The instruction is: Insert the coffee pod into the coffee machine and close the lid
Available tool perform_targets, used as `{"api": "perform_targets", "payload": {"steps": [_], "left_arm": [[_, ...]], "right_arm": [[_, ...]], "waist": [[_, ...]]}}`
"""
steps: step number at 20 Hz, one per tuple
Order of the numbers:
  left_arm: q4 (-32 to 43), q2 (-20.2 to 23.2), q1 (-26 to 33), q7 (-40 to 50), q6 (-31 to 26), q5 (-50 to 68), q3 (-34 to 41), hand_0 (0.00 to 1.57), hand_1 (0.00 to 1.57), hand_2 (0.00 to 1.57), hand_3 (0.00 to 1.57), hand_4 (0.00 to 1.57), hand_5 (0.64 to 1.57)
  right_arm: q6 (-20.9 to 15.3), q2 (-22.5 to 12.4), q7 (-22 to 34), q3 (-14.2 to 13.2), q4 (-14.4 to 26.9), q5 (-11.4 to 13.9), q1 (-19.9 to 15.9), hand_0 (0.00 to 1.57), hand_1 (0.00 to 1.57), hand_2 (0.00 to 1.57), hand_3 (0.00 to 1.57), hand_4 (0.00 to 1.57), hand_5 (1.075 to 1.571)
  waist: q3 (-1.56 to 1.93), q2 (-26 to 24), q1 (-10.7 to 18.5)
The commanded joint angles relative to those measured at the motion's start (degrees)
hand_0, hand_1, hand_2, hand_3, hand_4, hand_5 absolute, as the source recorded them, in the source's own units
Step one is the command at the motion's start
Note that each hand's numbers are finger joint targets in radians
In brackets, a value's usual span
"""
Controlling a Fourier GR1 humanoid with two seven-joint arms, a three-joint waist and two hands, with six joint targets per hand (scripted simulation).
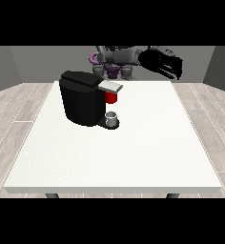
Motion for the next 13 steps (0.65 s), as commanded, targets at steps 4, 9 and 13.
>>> {"api": "perform_targets", "payload": {"steps": [4, 9, 13], "left_arm": [[0.5, 0.7, -0.3, 1.8, 0.4, 1.5, 2.2, 0.0, 0.0, 0.0, 0.0, 0.32, 1.571], [1.4, 0.2, 8.9, -3.7, 1.2, -0.5, 1.2, 0.0, 0.0, 0.0, 0.0, 0.33, 1.571], [7.6, 3.2, 10.1, -6.3, 1.1, 1.6, 6.9, 0.0, 0.0, 0.0, 0.0, 0.27, 1.571]], "right_arm": [[0.0, 4.0, -6.7, 1.2, 3.9, -0.6, -2.1, 0.0, 0.0, 0.0, 0.0, 0.0, 1.571], [1.6, 10.2, -12.8, 5.1, 1.3, -1.8, 4.7, 0.0, 0.0, 0.0, 0.0, 0.22, 1.571], [0.7, 16.9, -12.0, 11.3, -2.7, -1.9, 9.8, 0.0, 0.0, 0.0, 0.0, 0.26, 1.571]], "waist": [[-0.07, -0.8, -3.7], [-0.06, -6.2, -8.3], [-0.09, -11.1, -15.3]]}}
